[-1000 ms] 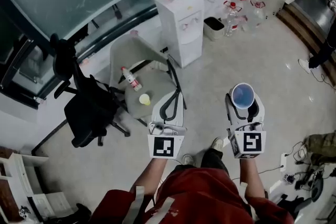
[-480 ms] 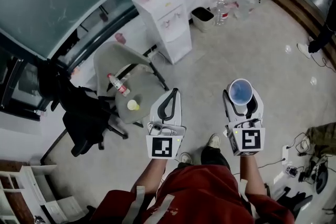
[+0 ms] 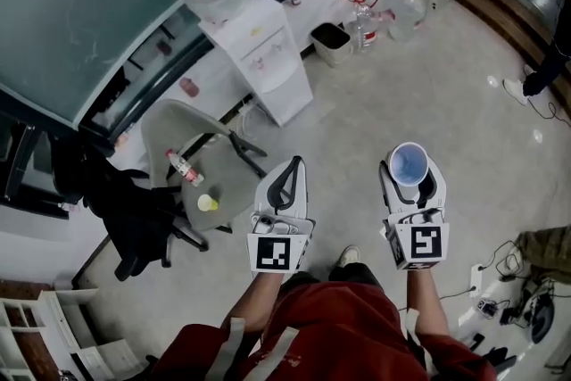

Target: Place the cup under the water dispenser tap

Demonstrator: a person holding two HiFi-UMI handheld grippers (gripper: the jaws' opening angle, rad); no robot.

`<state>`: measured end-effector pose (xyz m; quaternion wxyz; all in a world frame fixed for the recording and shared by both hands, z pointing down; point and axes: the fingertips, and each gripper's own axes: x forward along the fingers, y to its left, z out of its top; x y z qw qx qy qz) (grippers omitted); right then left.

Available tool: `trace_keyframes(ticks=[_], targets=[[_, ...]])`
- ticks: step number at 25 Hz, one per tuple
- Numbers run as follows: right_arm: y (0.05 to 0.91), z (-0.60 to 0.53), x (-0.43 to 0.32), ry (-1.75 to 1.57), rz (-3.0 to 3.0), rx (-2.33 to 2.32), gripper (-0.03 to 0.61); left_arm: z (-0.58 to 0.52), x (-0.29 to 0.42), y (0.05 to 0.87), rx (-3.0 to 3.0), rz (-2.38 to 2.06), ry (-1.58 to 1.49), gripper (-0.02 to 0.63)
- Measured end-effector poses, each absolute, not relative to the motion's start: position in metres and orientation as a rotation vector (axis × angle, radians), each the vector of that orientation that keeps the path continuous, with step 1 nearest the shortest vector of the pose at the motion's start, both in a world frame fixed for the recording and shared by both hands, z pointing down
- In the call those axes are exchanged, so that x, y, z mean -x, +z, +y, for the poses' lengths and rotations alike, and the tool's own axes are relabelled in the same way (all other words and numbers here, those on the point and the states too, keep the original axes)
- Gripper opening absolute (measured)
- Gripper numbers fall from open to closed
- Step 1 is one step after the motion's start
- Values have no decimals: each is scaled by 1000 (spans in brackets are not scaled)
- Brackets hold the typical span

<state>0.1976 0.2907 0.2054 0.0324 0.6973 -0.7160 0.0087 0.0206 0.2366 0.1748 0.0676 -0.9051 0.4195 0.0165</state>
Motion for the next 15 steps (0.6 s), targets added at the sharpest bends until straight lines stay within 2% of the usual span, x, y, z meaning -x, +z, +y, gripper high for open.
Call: trace_keyframes(ticks=[6, 15], targets=[[211, 273, -225, 36, -2220, -2121, 296, 217, -43, 176, 2708, 1304, 50, -2], [221, 221, -228, 32, -2222, -2074, 298, 171, -52, 188, 2712, 1324, 58, -2]])
